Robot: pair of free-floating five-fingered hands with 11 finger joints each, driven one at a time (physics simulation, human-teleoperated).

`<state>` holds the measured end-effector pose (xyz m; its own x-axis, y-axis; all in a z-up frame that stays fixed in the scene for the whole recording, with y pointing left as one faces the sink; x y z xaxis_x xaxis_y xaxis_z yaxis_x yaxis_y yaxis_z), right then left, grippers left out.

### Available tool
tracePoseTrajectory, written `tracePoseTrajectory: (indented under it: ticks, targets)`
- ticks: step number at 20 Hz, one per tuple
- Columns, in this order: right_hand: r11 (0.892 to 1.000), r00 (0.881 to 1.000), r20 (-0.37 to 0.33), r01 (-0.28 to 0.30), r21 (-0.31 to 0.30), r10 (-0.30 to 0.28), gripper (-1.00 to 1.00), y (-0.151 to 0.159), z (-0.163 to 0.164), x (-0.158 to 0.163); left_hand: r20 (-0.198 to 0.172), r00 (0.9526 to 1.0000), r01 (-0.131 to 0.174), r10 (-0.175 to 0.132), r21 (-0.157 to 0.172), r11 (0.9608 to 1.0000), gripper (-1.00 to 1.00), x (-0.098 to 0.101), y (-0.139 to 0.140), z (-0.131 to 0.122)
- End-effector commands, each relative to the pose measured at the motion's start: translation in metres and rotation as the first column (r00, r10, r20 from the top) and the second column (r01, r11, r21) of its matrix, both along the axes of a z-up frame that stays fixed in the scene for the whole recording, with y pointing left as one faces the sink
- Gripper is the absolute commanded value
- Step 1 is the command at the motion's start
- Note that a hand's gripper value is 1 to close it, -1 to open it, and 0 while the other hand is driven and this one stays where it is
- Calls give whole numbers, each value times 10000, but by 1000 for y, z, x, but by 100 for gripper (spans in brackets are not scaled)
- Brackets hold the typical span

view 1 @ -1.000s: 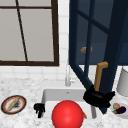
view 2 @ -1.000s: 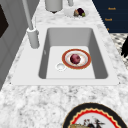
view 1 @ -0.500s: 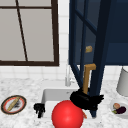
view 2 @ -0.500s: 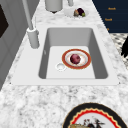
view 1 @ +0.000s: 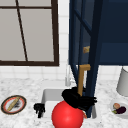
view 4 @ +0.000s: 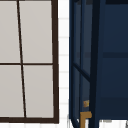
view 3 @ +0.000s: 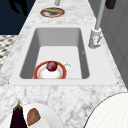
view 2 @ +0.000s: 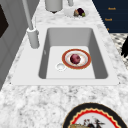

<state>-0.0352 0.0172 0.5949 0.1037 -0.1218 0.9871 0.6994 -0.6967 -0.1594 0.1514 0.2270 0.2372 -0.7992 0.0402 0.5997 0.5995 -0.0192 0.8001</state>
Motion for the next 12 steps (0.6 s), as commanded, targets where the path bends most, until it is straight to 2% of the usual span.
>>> tracePoseTrajectory:
  ticks: [1,2,4,12]
  targets:
    - [9998,9998,184,-59,-191,62,-100,3,-1,-10,0,10000,0,0,0,10000,0,0,0,0]
    - [9995,9999,146,84,-318,-80,-100,1,-7,-15,0,10000,0,0,0,10000,0,0,0,0]
    - [9975,9992,401,32,-705,-4,-100,8,-17,-30,0,10000,0,0,0,10000,0,0,0,0]
    - [9861,9995,-92,-298,-1634,287,-100,33,-23,-30,0,10000,0,0,0,10000,0,0,0,0]
